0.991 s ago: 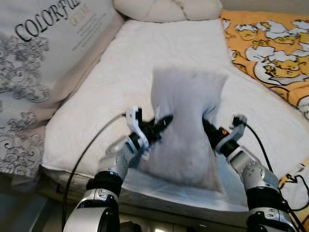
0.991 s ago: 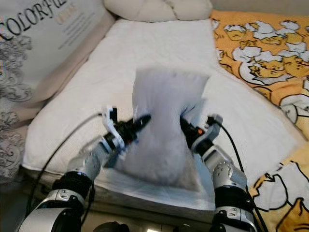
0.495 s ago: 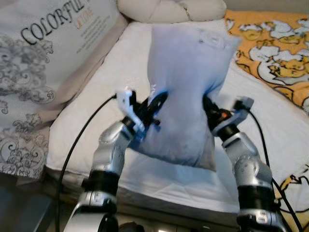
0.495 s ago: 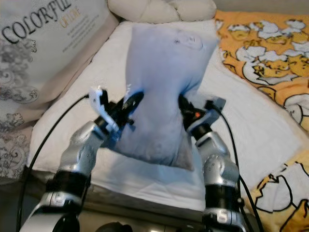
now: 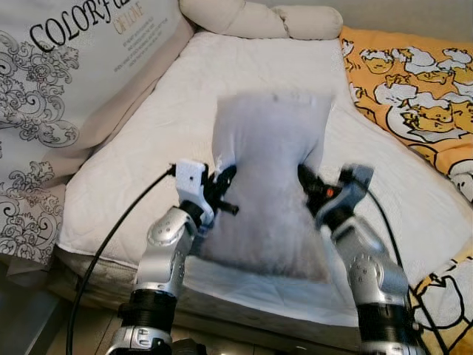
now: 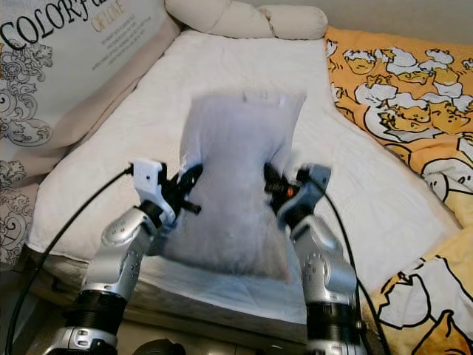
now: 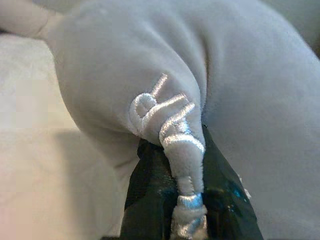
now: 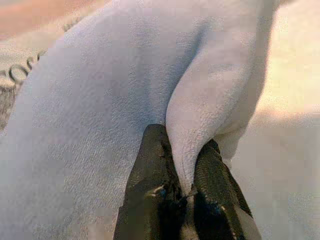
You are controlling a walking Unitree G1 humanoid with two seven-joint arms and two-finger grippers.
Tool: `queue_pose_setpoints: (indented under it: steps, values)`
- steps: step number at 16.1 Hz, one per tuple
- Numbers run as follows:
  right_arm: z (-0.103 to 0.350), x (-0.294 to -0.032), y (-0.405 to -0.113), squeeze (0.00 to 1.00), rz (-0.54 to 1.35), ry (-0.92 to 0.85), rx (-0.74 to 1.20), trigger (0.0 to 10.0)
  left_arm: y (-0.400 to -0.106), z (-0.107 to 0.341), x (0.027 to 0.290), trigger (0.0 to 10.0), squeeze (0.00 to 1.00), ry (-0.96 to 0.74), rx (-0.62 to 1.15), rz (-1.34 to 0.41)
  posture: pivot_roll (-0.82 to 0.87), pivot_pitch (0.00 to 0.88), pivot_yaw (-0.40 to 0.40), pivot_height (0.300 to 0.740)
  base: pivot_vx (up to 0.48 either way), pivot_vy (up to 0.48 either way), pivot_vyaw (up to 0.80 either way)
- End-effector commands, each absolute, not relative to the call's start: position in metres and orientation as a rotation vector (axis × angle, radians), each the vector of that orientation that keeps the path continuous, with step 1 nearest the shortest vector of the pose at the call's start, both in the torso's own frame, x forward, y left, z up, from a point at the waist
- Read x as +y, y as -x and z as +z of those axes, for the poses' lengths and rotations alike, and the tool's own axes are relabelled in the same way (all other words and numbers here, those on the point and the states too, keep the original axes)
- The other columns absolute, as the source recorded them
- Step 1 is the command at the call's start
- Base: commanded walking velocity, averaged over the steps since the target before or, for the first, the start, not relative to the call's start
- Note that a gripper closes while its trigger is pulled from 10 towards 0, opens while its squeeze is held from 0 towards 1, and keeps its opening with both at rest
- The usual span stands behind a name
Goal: Clean up the room
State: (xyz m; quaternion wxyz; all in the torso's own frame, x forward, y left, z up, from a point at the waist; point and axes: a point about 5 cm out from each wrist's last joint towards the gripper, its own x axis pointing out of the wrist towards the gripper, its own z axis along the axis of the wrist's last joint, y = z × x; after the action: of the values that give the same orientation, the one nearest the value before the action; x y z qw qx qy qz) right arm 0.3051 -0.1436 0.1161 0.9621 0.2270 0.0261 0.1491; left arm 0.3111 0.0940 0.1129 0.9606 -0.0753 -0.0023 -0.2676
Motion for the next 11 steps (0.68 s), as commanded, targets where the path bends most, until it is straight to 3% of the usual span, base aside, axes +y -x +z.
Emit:
queue_pose_setpoints:
  steps: [1,4,5,6,7,8,11]
  values:
    - [0.123,-0.142,-0.306,0.00,0.299,-0.429,0.021,0.0,-0.312,0.122,0.088,0.0,0.00,0.120,-0.031,-0.561,0.01,0.000,-0.015,0.740,0.000,0.000,0.00]
    - [0.111,-0.137,-0.300,0.00,0.261,-0.475,0.070,0.0,-0.303,0.122,0.093,0.0,0.00,0.099,-0.027,-0.513,0.05,0.000,-0.084,0.740,0.000,0.000,0.00]
    - [0.103,-0.133,-0.300,0.00,0.220,-0.441,0.105,0.0,-0.301,0.122,0.097,0.0,0.00,0.066,-0.043,-0.497,0.02,0.000,-0.057,0.740,0.000,0.000,0.00]
    - [0.100,-0.129,-0.300,0.00,0.199,-0.389,0.124,5.8,-0.302,0.122,0.101,7.0,0.00,0.040,-0.058,-0.466,0.02,0.000,-0.050,0.740,0.000,0.000,0.00]
    - [0.102,-0.126,-0.300,0.00,0.213,-0.375,0.119,5.8,-0.303,0.118,0.100,7.0,0.00,0.041,-0.019,-0.458,0.03,0.000,-0.052,0.740,0.000,0.000,0.00]
    - [0.102,-0.119,-0.298,0.00,0.255,-0.371,0.127,10.0,-0.303,0.114,0.102,10.0,0.00,-0.002,0.023,-0.455,0.02,0.000,-0.040,0.740,0.000,0.000,0.00]
    - [0.101,-0.130,-0.303,0.00,0.173,-0.396,0.130,10.0,-0.305,0.115,0.105,10.0,0.00,-0.043,0.019,-0.453,0.02,0.000,-0.019,0.740,0.000,0.130,-0.17]
